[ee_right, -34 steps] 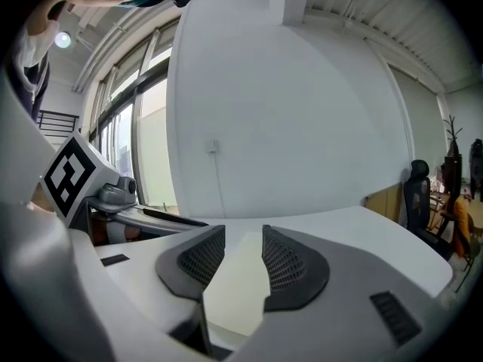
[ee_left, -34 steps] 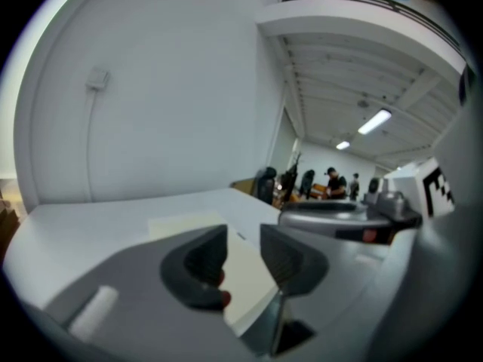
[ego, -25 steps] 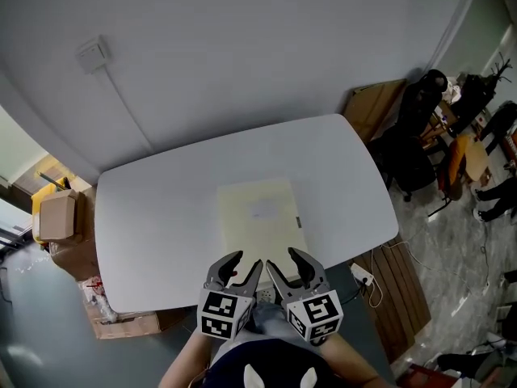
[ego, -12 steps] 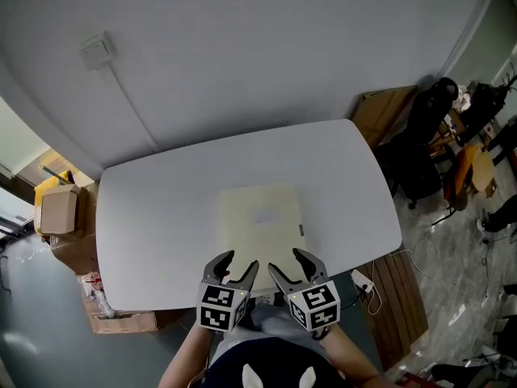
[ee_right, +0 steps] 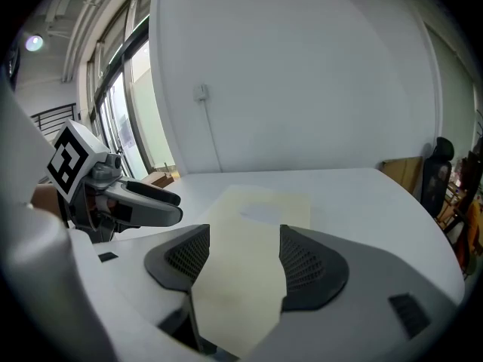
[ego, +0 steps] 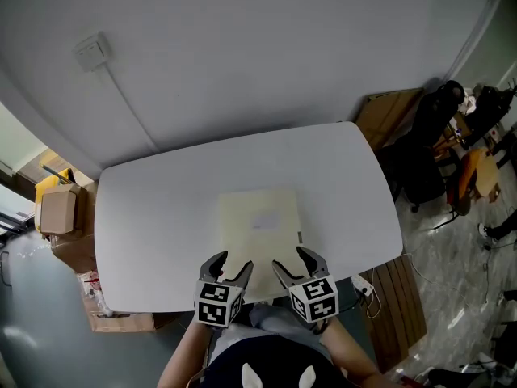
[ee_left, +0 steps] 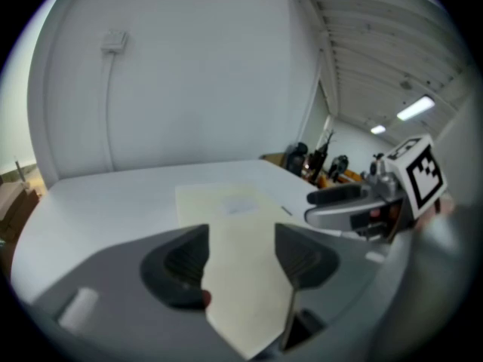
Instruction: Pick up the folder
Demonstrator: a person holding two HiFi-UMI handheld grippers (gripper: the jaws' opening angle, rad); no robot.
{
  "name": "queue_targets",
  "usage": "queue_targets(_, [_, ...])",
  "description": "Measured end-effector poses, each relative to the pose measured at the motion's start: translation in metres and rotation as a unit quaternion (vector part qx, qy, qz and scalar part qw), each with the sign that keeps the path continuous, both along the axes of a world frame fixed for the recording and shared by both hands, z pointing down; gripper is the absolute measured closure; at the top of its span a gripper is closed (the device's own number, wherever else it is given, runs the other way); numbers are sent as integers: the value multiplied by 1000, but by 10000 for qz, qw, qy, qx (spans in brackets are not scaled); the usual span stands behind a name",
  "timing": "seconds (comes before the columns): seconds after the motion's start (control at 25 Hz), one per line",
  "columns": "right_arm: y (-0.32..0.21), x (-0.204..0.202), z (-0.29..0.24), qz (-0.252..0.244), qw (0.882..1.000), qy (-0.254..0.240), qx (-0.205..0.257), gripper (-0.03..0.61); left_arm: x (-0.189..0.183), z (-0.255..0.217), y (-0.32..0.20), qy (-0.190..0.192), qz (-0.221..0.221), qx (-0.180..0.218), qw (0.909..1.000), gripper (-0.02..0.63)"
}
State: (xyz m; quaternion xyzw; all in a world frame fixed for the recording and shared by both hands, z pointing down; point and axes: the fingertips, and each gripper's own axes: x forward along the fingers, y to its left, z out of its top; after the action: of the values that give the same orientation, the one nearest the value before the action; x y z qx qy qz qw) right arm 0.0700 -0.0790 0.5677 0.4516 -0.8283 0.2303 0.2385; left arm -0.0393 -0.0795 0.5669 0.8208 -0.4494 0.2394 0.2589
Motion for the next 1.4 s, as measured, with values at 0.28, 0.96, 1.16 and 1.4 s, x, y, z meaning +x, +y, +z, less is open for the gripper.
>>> queue_targets(0.28, [-16,16,14,28,9998,-119,-183,311,-1,19,-11,-103,-40,-258,9996,341])
queue_targets(0.96, [-34,32,54,142,9936,-456,-1027,265,-22,56,-28,-313,-371,-797,9956,312])
queue_targets(1.16, [-39,37,60,285,9905,-672,-1168,261,-25,64,-32,-197,-481,-930,9943,298])
queue_targets(1.4, [-45,42,70,431,9859,-847,-1375,259,-29,70,-38,63,-601,-1129,9918,293])
